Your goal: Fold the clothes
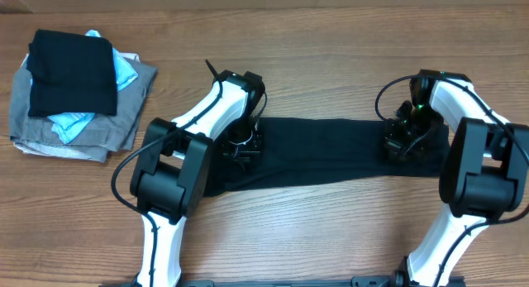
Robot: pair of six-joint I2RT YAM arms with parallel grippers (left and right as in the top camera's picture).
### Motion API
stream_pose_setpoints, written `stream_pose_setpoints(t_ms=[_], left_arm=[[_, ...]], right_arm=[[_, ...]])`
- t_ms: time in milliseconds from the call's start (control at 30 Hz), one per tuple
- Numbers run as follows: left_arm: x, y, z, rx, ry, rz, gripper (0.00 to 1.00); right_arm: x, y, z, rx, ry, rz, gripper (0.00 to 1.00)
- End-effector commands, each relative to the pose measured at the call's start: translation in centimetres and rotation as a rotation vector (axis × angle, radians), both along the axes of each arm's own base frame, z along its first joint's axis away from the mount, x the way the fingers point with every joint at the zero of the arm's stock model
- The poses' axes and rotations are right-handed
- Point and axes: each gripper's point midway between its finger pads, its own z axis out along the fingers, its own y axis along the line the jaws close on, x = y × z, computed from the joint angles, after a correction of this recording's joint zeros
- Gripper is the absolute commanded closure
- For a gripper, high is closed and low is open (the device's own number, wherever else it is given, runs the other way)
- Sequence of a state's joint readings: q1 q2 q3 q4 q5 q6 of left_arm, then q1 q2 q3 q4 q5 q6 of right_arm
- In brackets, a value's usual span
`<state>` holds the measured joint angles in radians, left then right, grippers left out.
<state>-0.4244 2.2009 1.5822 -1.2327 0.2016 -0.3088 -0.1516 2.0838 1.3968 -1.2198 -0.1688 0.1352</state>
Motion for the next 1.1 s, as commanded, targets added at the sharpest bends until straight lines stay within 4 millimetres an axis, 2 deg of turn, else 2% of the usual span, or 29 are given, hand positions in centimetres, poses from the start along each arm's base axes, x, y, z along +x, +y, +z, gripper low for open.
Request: stream_pose_setpoints(t_ms=[0,200,433,633,833,933,1067], left_arm=[[-1.1,1.2,-2.0,0.054,0.032,0.006,0.96],[0.5,4.6,-2.5,0.19,-0.034,0.022,0.96],[3.2,6.5,-3.0,0.159,-0.102,0.102,0.96],[6.5,7.3,-3.6,0.113,-0.217,0.07,0.96],[9.2,8.7,-3.6,0.179,-0.336,0.052,0.96],[9.8,8.6,-2.5,0.179,-0.339,0.038,0.96],[11.6,8.1,1.4,0.168,-0.376,0.043,0.96]], right_arm=[[-0.4,0.0,-1.1,-0.014,-0.006,-0.04,0.96],[0.3,0.9,-2.1,0.016,-0.049,-0.057,0.96],[1.0,2.3,-3.3,0.009,-0.103,-0.023,0.96],[2.7,4.2,-3.5,0.008,-0.176,0.035,0.95],[4.7,6.5,-3.5,0.019,-0.268,0.099,0.92],[6.0,7.1,-2.7,0.021,-0.305,0.116,0.91],[8.9,7.1,0.3,0.018,-0.379,0.112,0.88]])
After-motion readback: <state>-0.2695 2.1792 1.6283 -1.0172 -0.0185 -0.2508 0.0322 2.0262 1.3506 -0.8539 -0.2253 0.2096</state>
